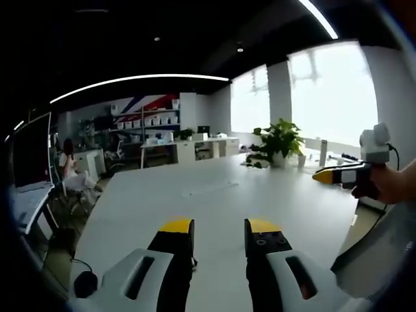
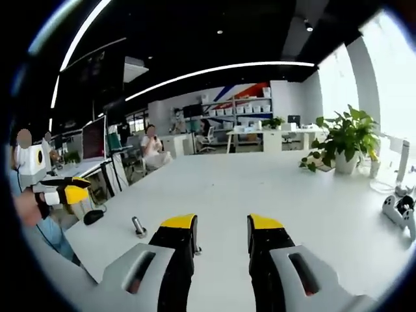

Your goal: Place the washer onto the threaded stud by aligning its center hole with the stud, sliding it down to the base, and recovering from edge contact or off-axis alignment until the washer reaches the visible bottom stop.

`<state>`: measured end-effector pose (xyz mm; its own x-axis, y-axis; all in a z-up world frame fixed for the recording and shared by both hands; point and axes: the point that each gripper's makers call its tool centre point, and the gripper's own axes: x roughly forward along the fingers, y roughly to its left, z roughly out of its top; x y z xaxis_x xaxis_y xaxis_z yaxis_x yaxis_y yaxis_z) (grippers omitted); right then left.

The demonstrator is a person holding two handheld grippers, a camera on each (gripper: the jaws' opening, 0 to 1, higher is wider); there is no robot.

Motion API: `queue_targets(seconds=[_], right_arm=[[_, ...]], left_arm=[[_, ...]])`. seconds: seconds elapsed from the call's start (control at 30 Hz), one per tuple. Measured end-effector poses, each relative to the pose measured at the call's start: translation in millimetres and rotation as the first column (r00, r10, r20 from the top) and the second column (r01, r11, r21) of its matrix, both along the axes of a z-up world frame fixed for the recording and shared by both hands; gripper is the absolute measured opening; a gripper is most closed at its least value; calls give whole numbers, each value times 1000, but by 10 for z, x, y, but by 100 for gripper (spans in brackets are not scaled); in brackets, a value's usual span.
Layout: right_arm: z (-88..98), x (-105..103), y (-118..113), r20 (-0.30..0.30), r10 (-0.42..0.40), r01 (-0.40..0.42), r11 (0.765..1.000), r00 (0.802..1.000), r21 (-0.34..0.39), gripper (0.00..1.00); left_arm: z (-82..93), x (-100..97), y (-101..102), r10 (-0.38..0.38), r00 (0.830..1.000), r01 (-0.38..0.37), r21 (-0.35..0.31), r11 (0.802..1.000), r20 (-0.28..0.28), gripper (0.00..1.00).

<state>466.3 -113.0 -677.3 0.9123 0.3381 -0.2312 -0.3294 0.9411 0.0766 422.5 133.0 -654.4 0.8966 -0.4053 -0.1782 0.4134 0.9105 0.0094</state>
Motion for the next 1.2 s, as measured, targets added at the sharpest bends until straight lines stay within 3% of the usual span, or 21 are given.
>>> queue_targets(seconds=[0.07, 0.4, 1.2], right_arm=[[4, -2, 25, 16, 15, -15, 999, 1000, -32, 34], [30, 12, 32, 37, 24, -23, 999, 999, -24, 34], [-50, 3, 36, 10, 24, -24, 1000, 1000, -18, 34]], left_arm=[[-1, 7, 4, 4, 1000, -4, 0, 1000, -2, 29], [22, 17, 62, 28, 1000, -28, -1, 1000, 11, 29], [53, 15, 49, 22, 999, -22, 6, 1000, 27, 29]])
